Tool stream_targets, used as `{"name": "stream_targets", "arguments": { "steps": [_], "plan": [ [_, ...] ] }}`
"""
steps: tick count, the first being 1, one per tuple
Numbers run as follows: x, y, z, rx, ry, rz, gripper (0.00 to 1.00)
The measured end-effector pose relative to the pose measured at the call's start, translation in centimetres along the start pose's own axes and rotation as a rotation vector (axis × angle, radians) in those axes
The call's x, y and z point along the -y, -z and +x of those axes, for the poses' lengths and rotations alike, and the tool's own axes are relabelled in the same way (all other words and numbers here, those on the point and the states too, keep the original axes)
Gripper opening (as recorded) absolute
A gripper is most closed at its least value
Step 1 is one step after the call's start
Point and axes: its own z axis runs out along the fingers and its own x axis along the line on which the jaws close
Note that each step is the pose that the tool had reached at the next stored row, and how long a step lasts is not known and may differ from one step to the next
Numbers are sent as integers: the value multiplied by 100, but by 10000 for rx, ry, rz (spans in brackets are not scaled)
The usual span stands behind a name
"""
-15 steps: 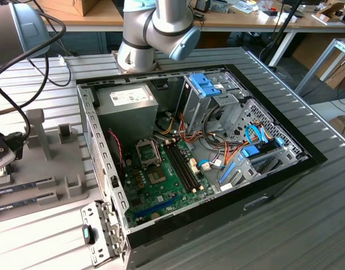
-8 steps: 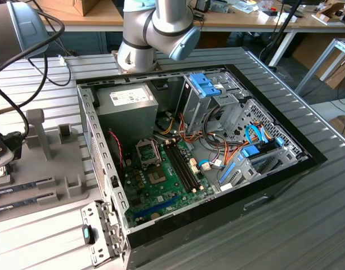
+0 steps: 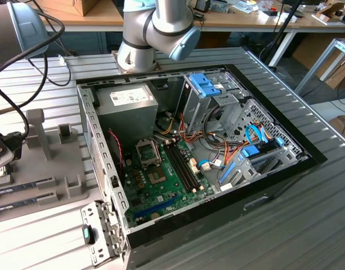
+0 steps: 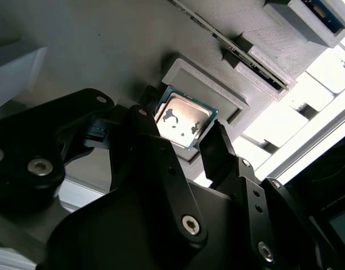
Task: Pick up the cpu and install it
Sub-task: 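Pick up the cpu and move it towards the insertion slot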
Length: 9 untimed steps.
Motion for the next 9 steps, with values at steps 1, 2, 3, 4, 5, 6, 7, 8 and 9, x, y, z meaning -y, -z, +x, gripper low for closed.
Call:
{"name": "stream_targets", "arguments": {
  "steps": [1, 2, 3, 4, 5, 6, 7, 8, 9],
  "plan": [
    [0, 0, 0, 0, 0, 0, 57],
    [0, 0, 0, -1, 0, 0, 57],
    [0, -1, 0, 0, 0, 0, 57],
    [0, -1, 0, 0, 0, 0, 57],
    [0, -1, 0, 0, 0, 0, 57],
    [0, -2, 0, 0, 0, 0, 57],
    [0, -2, 0, 0, 0, 0, 57],
    [0, -2, 0, -1, 0, 0, 56],
    [0, -2, 0, -1, 0, 0, 47]
  ]
}}
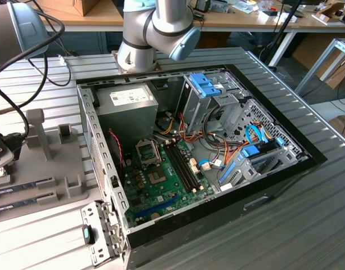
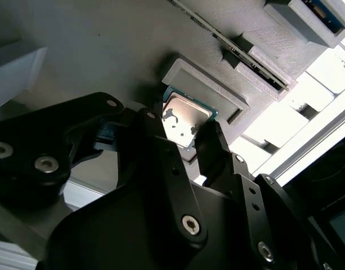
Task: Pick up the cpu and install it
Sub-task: 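Pick up the cpu and move it towards the insertion slot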
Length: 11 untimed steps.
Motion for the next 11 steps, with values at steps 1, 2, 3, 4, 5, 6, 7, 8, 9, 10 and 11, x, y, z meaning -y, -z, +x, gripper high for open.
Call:
{"name": "stream_targets", "arguments": {
  "steps": [1, 2, 3, 4, 5, 6, 7, 8, 9, 10, 11],
  "plan": [
    [0, 0, 0, 0, 0, 0, 47],
    [0, 0, 0, 0, 0, 0, 47],
    [0, 0, 0, 0, 0, 0, 47],
    [0, -1, 0, 0, 0, 0, 47],
    [0, -1, 0, 0, 0, 0, 47],
    [0, -2, 0, 0, 0, 0, 47],
    [0, -2, 0, 0, 0, 0, 47],
    [0, -2, 0, 0, 0, 0, 47],
    [0, -2, 0, 0, 0, 0, 47],
    [0, -2, 0, 0, 0, 0, 47],
    [0, -3, 0, 1, 0, 0, 47]
  ]
}}
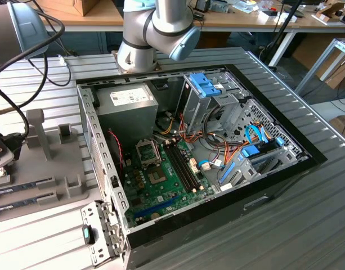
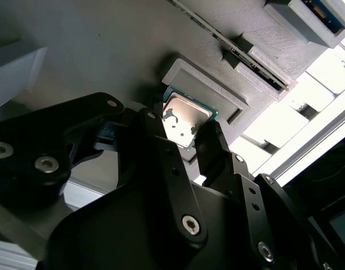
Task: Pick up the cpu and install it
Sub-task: 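Pick up the cpu and move it towards the insertion slot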
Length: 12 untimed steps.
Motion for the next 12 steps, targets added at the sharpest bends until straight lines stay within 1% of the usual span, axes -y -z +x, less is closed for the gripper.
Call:
{"name": "stream_targets", "arguments": {
  "steps": [7, 12],
  "plan": [
    [-1, 3, 0, 4, 0, -6, 47],
    [-1, 58, 1, 0, 0, -23, 47]
  ]
}}
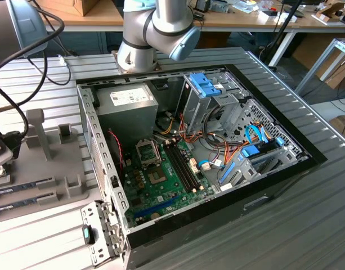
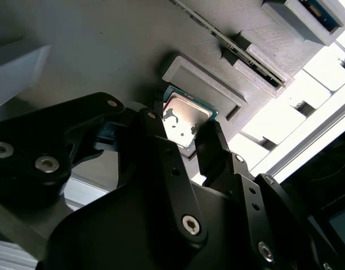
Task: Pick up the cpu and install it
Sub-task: 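Pick up the cpu and move it towards the insertion slot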
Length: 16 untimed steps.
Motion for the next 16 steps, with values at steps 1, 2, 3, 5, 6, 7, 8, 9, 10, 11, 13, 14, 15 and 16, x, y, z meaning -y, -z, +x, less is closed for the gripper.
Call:
{"name": "stream_targets", "arguments": {
  "steps": [1, 2, 3, 5, 6, 7, 8, 9, 10, 11, 13, 14, 15, 16],
  "plan": [
    [0, 10, 0, 1, 1, -4, 47],
    [0, 17, 0, 1, 1, -6, 47],
    [-1, 26, 0, 2, 0, -9, 47],
    [-1, 43, 0, 2, 1, -15, 47],
    [-1, 53, 0, 2, 1, -16, 47],
    [-1, 59, 1, 1, 1, -16, 47],
    [-1, 65, 1, 2, 0, -18, 47],
    [-1, 71, 1, 1, 1, -18, 47],
    [-1, 80, 1, 2, 1, -20, 47],
    [-1, 92, 1, 1, 1, -21, 47],
    [-2, 107, 1, 1, 1, -23, 47],
    [-2, 114, 1, 1, 1, -24, 47],
    [-2, 123, 2, 2, 1, -25, 47],
    [-2, 130, 2, 2, 1, -25, 47]
  ]
}}
